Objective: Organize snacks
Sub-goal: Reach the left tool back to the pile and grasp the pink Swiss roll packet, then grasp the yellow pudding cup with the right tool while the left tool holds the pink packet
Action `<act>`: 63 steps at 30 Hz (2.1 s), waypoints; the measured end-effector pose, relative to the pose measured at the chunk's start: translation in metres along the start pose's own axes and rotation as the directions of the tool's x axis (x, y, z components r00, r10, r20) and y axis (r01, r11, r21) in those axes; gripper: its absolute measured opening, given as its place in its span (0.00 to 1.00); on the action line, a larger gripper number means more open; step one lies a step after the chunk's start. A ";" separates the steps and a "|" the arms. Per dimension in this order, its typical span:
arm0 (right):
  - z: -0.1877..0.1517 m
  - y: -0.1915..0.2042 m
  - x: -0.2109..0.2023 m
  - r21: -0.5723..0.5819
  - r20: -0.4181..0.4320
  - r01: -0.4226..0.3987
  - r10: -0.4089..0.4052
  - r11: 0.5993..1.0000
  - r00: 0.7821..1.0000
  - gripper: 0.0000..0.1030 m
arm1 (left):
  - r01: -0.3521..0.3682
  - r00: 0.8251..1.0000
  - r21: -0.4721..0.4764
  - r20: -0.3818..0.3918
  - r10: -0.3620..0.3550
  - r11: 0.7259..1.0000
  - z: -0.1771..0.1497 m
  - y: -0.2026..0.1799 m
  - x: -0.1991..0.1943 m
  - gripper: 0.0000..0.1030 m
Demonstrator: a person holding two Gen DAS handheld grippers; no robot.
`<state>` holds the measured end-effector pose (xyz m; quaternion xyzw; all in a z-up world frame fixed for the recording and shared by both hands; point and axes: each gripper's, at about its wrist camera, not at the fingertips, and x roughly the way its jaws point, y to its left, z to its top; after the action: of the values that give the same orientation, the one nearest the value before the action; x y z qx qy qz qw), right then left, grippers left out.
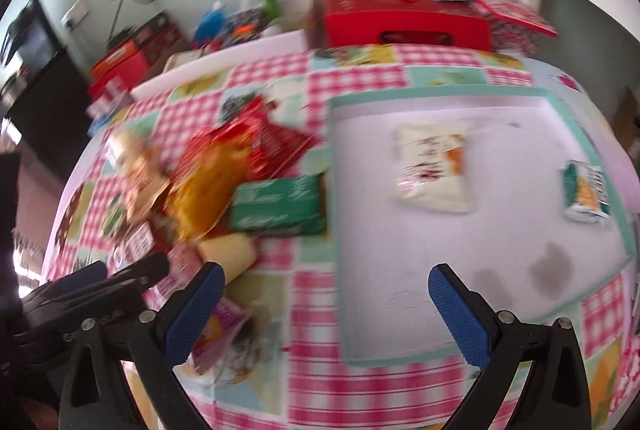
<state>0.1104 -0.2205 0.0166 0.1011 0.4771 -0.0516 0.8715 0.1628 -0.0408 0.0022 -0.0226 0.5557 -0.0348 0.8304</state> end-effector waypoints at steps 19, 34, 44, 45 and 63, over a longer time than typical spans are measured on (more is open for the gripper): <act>-0.001 -0.032 0.007 0.088 -0.019 0.083 -0.082 0.993 0.996 1.00 | 0.143 0.982 -0.106 -0.111 -0.155 0.984 -0.019 -0.008 0.025 0.90; -0.003 -0.041 0.009 0.121 -0.027 0.085 -0.082 0.989 0.996 1.00 | 0.150 0.984 -0.026 -0.088 -0.152 0.988 -0.023 -0.050 0.022 0.48; -0.002 -0.042 0.009 0.133 -0.020 0.077 -0.075 0.988 0.997 1.00 | 0.168 0.984 -0.057 -0.048 -0.171 0.984 -0.017 -0.025 0.014 0.41; -0.002 -0.042 0.009 0.131 -0.019 0.073 -0.071 0.989 0.997 1.00 | 0.168 0.984 -0.063 -0.044 -0.171 0.984 -0.016 -0.022 0.013 0.40; -0.005 0.008 0.003 -0.044 0.054 -0.066 0.068 0.997 0.996 0.92 | 0.171 0.985 -0.154 0.006 -0.172 0.973 -0.010 0.009 0.000 0.31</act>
<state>0.1095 -0.2117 0.0126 0.0971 0.4499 -0.0152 0.8877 0.1534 -0.0320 -0.0021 -0.1344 0.5559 -0.0634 0.8179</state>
